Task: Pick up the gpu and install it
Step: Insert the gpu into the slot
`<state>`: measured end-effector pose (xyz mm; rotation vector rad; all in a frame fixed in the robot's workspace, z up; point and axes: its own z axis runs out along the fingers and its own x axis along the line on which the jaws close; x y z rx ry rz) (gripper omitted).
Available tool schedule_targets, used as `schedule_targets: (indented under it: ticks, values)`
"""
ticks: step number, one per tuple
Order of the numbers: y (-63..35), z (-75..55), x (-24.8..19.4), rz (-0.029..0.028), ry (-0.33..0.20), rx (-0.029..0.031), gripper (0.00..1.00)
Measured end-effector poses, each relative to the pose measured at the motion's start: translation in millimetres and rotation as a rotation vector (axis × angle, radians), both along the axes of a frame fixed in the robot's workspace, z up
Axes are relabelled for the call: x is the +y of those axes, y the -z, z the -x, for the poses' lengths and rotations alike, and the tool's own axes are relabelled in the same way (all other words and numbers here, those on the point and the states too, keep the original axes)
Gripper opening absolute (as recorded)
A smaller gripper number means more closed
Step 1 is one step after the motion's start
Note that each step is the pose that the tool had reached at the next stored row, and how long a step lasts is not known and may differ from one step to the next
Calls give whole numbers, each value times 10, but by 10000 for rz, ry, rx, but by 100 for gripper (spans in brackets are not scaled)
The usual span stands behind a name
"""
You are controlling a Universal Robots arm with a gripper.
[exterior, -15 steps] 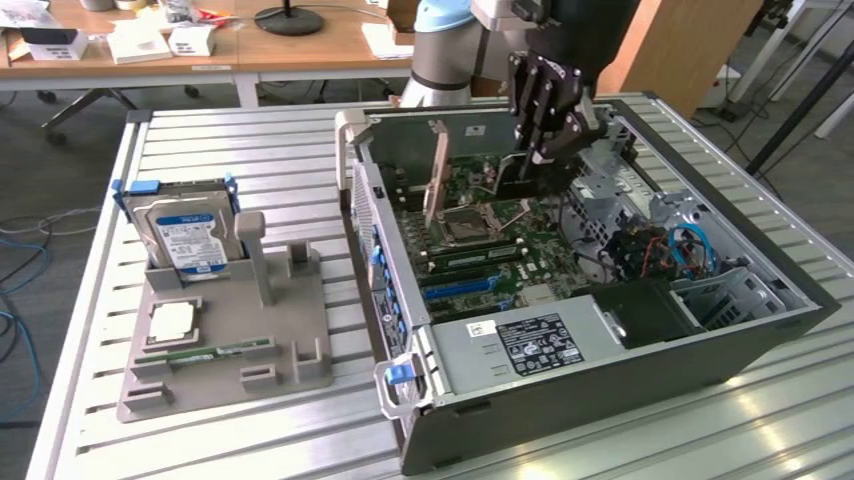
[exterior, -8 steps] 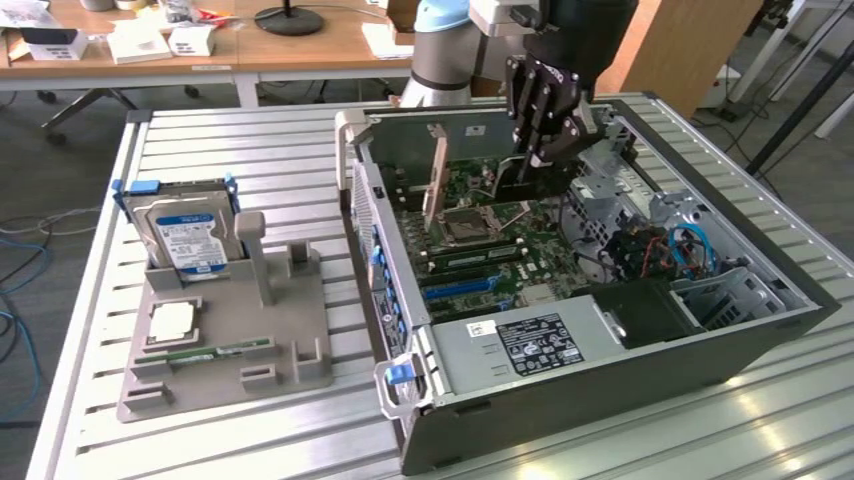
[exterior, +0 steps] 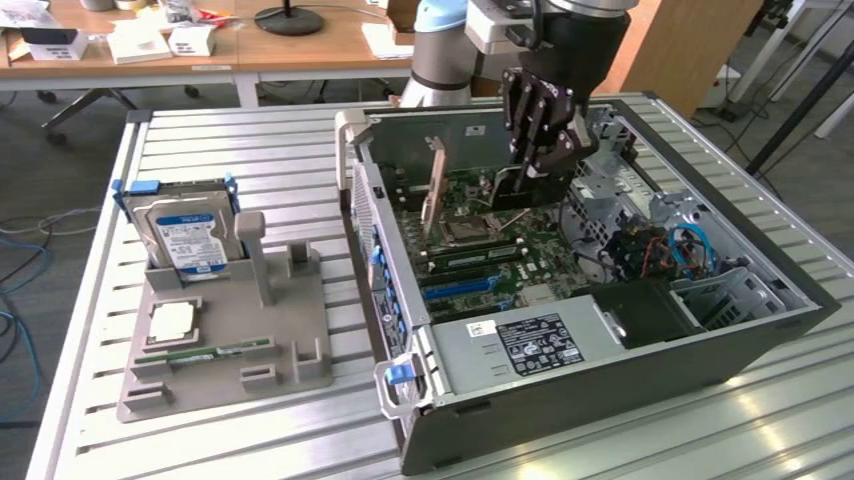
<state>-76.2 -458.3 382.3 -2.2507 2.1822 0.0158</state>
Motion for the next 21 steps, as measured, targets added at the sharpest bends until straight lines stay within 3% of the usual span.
schedule_targets:
  ticks: [6,21]
  values:
    - [51,0,0,-1,0,0,26]
    - [322,0,0,0,0,0,26]
